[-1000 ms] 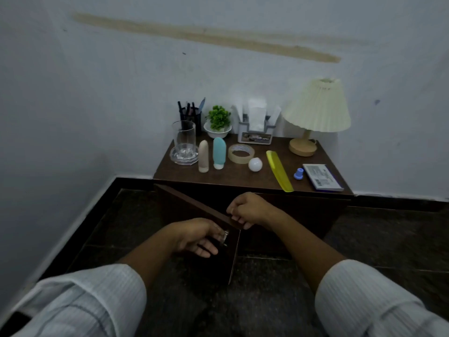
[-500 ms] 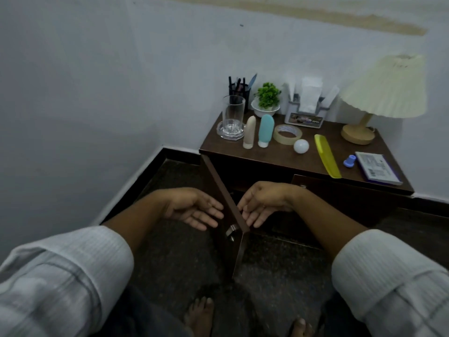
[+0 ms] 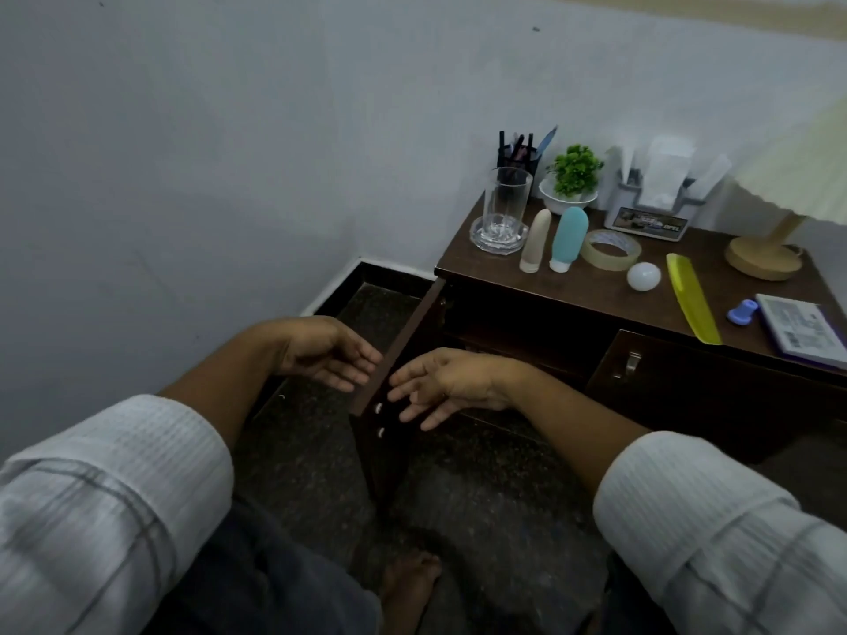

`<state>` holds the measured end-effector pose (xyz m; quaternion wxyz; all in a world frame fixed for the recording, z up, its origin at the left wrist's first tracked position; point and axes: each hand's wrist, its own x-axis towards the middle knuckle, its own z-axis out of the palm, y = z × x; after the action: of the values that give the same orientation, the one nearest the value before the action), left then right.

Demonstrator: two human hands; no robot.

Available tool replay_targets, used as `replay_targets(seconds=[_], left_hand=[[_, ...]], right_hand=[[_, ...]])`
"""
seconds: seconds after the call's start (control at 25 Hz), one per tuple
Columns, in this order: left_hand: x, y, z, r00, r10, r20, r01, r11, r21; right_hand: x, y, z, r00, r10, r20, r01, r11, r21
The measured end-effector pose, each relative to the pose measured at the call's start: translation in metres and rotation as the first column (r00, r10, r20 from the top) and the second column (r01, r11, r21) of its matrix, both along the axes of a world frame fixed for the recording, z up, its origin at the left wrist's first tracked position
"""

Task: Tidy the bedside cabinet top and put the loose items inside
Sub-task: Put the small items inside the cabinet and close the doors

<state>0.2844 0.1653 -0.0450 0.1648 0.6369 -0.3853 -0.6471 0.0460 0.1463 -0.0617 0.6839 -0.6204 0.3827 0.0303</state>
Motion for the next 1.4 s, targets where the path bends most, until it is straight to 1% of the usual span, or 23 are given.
replay_targets(seconds=[0.12, 0.28, 0.4, 0.48, 0.56, 0.72, 0.84, 0.92, 1.04, 1.12, 1.16, 1.2, 1.28, 1.4], left_hand=[[0.019, 0.003, 0.003, 0.997, 0.057, 0.053, -0.054, 0.997, -0.046], [0.020, 0.007, 0.011, 0.995, 0.033, 0.095, -0.024, 0.995, -0.100], [0.006, 0.002, 0.021, 0.990, 0.090, 0.110, -0.059, 0.964, -0.257], [-0.008, -0.004, 0.028, 0.992, 0.104, 0.077, -0.071, 0.934, -0.349], [-0.026, -0.012, 0.033, 0.998, 0.053, 0.038, -0.034, 0.923, -0.382], [-0.083, -0.034, 0.031, 0.996, -0.079, 0.044, 0.090, 0.930, -0.355], [-0.135, -0.054, 0.024, 0.981, -0.179, 0.067, 0.192, 0.929, -0.317], [-0.173, -0.069, 0.017, 0.969, -0.238, 0.071, 0.248, 0.922, -0.297], [-0.229, -0.088, 0.007, 0.954, -0.291, 0.078, 0.301, 0.910, -0.284], [-0.266, -0.095, 0.001, 0.949, -0.310, 0.062, 0.315, 0.911, -0.266], [-0.283, -0.098, -0.003, 0.949, -0.313, 0.043, 0.314, 0.914, -0.257], [-0.298, -0.100, -0.007, 0.950, -0.312, 0.029, 0.309, 0.918, -0.249], [-0.321, -0.102, -0.018, 0.956, -0.295, 0.004, 0.287, 0.928, -0.238], [-0.337, -0.107, -0.037, 0.973, -0.225, -0.046, 0.208, 0.950, -0.235]], right_hand=[[0.025, 0.003, -0.006, 1.000, -0.006, 0.014, 0.007, 0.998, -0.056], [0.031, 0.000, -0.012, 0.999, -0.001, -0.040, -0.004, 0.992, -0.123], [0.021, -0.008, -0.011, 0.998, -0.065, -0.024, 0.061, 0.987, -0.146], [0.011, -0.013, -0.006, 0.993, -0.121, 0.000, 0.120, 0.982, -0.147], [-0.005, -0.017, 0.000, 0.984, -0.178, 0.006, 0.177, 0.972, -0.155], [-0.056, -0.023, 0.004, 0.938, -0.346, -0.026, 0.338, 0.927, -0.160], [-0.104, -0.027, 0.005, 0.859, -0.502, -0.102, 0.479, 0.857, -0.188], [-0.139, -0.026, 0.004, 0.766, -0.626, -0.146, 0.591, 0.776, -0.220], [-0.189, -0.024, -0.002, 0.554, -0.818, -0.152, 0.781, 0.575, -0.244], [-0.216, -0.023, -0.006, 0.420, -0.898, -0.130, 0.872, 0.439, -0.219], [-0.228, -0.022, -0.007, 0.376, -0.920, -0.113, 0.899, 0.392, -0.196], [-0.237, -0.022, -0.008, 0.352, -0.931, -0.095, 0.916, 0.363, -0.171], [-0.253, -0.022, -0.011, 0.335, -0.941, -0.054, 0.934, 0.339, -0.113], [-0.266, -0.025, -0.016, 0.362, -0.932, 0.015, 0.932, 0.362, -0.035]])
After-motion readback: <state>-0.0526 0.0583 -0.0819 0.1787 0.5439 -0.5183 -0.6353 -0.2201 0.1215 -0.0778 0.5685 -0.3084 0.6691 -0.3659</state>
